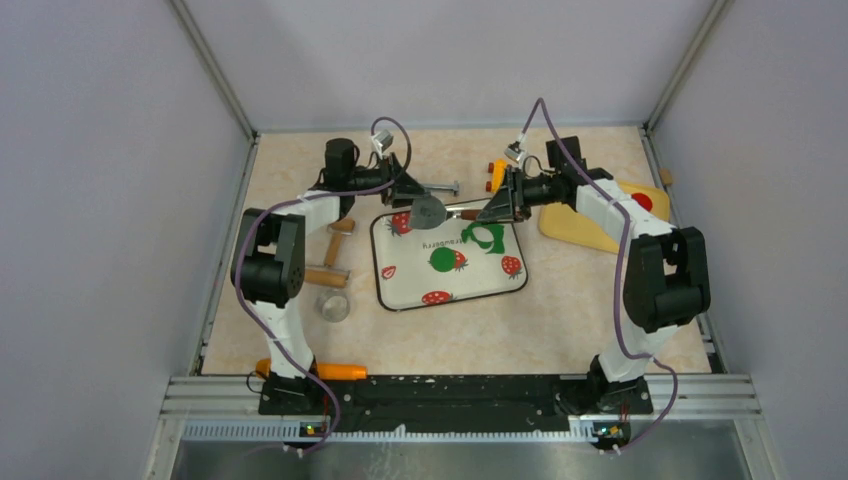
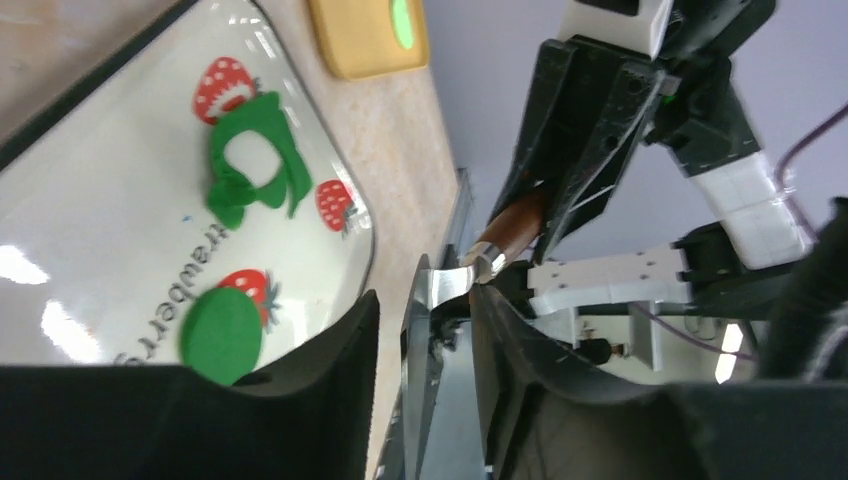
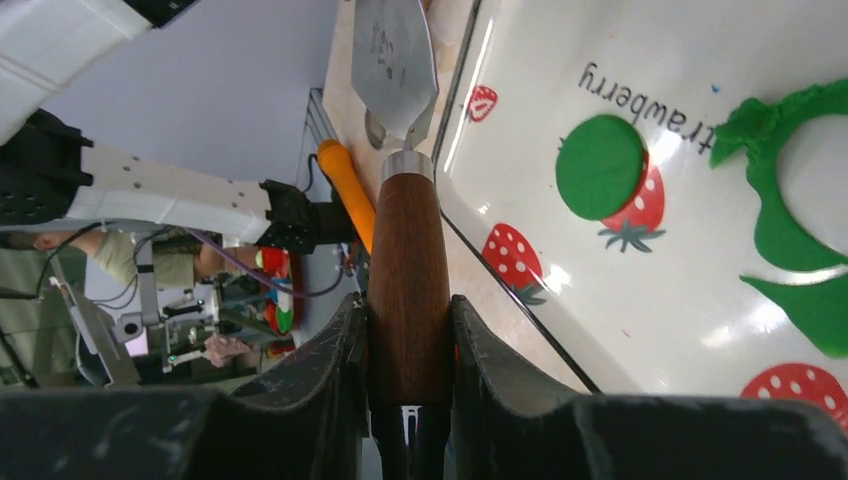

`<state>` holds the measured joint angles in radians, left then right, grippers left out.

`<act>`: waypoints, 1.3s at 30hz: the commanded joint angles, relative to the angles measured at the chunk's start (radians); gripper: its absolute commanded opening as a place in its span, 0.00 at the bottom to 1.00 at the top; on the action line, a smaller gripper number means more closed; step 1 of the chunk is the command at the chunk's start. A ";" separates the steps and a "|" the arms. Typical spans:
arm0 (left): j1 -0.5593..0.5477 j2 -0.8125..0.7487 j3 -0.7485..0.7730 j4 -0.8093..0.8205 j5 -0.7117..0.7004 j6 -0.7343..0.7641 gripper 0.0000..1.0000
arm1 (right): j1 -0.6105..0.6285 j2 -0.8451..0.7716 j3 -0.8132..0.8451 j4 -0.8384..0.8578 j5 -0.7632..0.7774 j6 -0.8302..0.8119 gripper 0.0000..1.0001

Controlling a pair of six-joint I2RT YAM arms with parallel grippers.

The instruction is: Roll out the dumpling wrappers from the dough

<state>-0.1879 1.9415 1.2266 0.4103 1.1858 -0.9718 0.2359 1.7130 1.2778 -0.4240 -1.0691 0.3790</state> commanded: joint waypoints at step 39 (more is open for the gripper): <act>0.001 -0.077 -0.020 -0.907 -0.930 0.767 0.37 | -0.144 0.068 0.157 -0.741 0.391 -0.565 0.00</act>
<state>-0.1852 1.8423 1.1965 -0.5159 0.2462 -0.1913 0.0998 1.7611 1.4101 -1.1908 -0.6785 -0.2230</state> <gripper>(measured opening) 0.388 0.276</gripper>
